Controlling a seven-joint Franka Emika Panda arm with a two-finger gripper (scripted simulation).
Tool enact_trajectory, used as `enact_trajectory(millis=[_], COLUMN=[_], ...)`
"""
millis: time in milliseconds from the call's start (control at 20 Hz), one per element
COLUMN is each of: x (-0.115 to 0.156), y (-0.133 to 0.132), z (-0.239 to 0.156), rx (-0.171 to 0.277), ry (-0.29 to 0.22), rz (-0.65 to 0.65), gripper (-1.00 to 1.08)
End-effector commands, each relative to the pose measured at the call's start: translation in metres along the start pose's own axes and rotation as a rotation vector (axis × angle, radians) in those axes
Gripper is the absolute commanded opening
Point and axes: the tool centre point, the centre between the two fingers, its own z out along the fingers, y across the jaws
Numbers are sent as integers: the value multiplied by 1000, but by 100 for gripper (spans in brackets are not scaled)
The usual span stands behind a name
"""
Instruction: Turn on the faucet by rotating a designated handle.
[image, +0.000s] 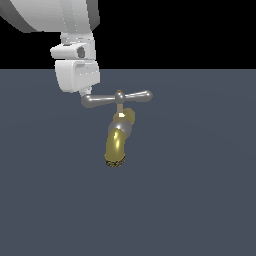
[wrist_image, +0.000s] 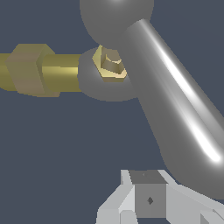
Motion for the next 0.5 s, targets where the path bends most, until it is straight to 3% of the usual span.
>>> enact_trajectory(millis=[0, 150, 450], x=[-4, 3, 13], y=[13, 7, 23], z=[0, 0, 0], rx=[-7, 1, -1], ry=[2, 4, 3], rz=[-6, 5, 3], gripper=[-100, -100, -100])
